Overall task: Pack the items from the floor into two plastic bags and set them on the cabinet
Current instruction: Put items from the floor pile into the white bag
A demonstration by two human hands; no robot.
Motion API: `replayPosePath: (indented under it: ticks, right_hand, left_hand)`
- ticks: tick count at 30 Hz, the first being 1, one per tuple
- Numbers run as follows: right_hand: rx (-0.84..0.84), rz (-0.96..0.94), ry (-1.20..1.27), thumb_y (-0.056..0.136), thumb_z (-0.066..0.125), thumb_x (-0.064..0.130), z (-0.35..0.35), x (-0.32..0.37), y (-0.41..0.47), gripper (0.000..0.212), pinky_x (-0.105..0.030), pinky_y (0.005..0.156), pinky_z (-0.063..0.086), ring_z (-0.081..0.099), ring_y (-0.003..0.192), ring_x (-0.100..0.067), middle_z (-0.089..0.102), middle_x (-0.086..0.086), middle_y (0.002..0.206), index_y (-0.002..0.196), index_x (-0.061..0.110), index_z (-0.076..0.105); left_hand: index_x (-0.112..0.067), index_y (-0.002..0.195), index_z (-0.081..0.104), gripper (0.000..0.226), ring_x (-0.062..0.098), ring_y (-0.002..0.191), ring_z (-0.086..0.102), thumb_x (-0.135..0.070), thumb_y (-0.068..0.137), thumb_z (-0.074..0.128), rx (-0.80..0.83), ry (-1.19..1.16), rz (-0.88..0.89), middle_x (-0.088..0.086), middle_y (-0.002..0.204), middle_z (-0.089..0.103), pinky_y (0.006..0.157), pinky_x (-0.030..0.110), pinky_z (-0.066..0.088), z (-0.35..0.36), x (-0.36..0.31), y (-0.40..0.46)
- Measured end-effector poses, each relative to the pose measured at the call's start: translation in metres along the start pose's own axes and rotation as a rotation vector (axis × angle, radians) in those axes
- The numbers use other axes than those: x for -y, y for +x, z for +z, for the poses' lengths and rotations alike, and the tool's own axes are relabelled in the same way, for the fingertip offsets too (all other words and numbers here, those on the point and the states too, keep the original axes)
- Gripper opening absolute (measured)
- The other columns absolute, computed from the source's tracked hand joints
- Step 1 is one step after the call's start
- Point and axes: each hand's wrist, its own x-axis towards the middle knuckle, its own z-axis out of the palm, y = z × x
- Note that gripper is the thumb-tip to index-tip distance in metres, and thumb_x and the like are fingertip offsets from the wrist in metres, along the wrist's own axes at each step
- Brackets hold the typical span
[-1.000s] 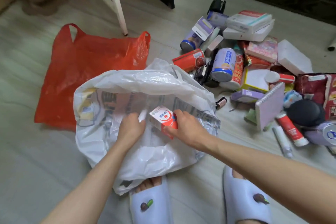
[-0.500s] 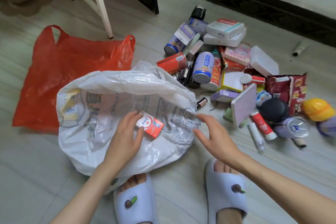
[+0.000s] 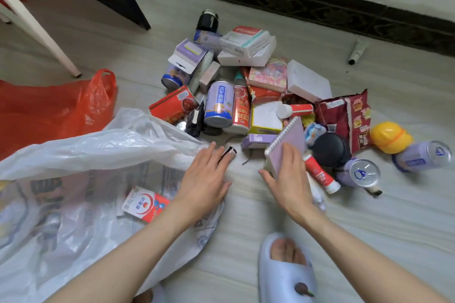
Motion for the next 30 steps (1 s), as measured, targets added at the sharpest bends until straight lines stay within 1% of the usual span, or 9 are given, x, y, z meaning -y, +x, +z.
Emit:
replayPosePath:
  ticks: [2,5,8,11,15,19,21,23,30]
  right_hand:
    - [-0.023,0.005,0.028,0.084,0.064,0.028,0.000,-0.006,0.002,0.072,-0.037,0.108,0.027,0.030,0.135,-0.030,0.032,-0.015,0.146,0.140,0.002,0.027]
    - [-0.036,-0.037,0.016,0.084,0.063,0.021,-0.007,-0.015,0.001,0.063,-0.038,0.105,0.032,0.037,0.132,-0.031,0.040,-0.016,0.143,0.137,0.000,0.035]
    - [-0.111,-0.080,0.039,0.078,0.069,0.010,-0.013,-0.018,-0.001,0.051,-0.045,0.087,0.048,0.054,0.115,-0.037,0.056,-0.020,0.126,0.124,-0.004,0.050]
    - [-0.216,-0.177,-0.012,0.070,0.076,0.006,-0.020,-0.018,-0.001,0.038,-0.042,0.064,0.055,0.066,0.089,-0.036,0.067,-0.019,0.102,0.104,-0.005,0.062]
    - [-0.359,-0.181,-0.110,0.074,0.069,0.009,-0.038,-0.019,0.005,0.025,-0.037,0.050,0.054,0.068,0.077,-0.032,0.070,-0.013,0.095,0.097,0.000,0.066]
    - [-0.472,-0.071,-0.081,0.085,0.052,0.012,-0.063,-0.023,0.014,0.022,-0.038,0.055,0.046,0.064,0.078,-0.038,0.067,-0.017,0.097,0.101,0.001,0.062]
    - [-0.535,-0.019,-0.067,0.089,0.051,0.011,-0.075,-0.025,0.016,0.019,-0.038,0.058,0.041,0.062,0.080,-0.041,0.065,-0.019,0.099,0.102,0.000,0.060]
    - [-0.598,-0.004,-0.049,0.089,0.051,0.010,-0.083,-0.021,0.009,0.017,-0.034,0.059,0.035,0.060,0.080,-0.039,0.064,-0.017,0.097,0.100,0.002,0.060]
    - [-0.601,-0.183,0.140,0.087,0.048,0.015,-0.094,0.031,-0.049,0.022,-0.036,0.066,0.039,0.059,0.085,-0.034,0.065,-0.012,0.097,0.101,0.007,0.061]
  left_hand:
    - [-0.005,0.128,0.048,0.057,0.034,0.122,0.047,-0.029,0.078,0.065,-0.029,0.013,-0.011,0.015,0.126,0.054,0.104,0.040,0.037,0.011,0.000,0.015]
    - [-0.008,0.123,0.045,0.048,0.029,0.109,0.048,-0.038,0.087,0.052,0.019,-0.005,-0.159,0.010,0.116,0.055,0.094,0.036,0.033,0.022,0.001,0.038]
    - [-0.013,0.114,0.047,0.038,0.027,0.106,0.045,-0.042,0.091,0.044,0.094,0.109,-0.236,0.007,0.111,0.057,0.089,0.034,0.028,0.028,0.001,0.057]
    - [-0.012,0.107,0.053,0.029,0.027,0.106,0.046,-0.033,0.095,0.036,0.115,0.113,-0.253,0.008,0.110,0.059,0.089,0.034,0.028,0.031,-0.001,0.067]
    - [-0.011,0.104,0.057,0.025,0.029,0.099,0.050,-0.027,0.090,0.046,-0.080,-0.062,-0.205,0.010,0.102,0.060,0.084,0.036,0.029,0.025,-0.010,0.061]
    - [-0.005,0.108,0.060,0.027,0.035,0.084,0.056,-0.015,0.082,0.061,-0.230,-0.361,-0.137,0.015,0.093,0.059,0.074,0.041,0.042,0.000,-0.024,0.037]
    - [-0.006,0.108,0.058,0.027,0.032,0.080,0.057,-0.014,0.082,0.062,-0.278,-0.427,-0.153,0.013,0.093,0.056,0.068,0.040,0.044,-0.014,-0.027,0.017]
    - [-0.008,0.108,0.057,0.027,0.029,0.082,0.058,-0.015,0.083,0.062,-0.308,-0.440,-0.165,0.011,0.095,0.055,0.068,0.038,0.045,-0.023,-0.024,-0.007]
    - [-0.012,0.108,0.060,0.025,0.021,0.079,0.056,-0.018,0.084,0.064,-0.411,-0.464,-0.379,0.003,0.092,0.055,0.068,0.036,0.047,-0.039,0.003,-0.096]
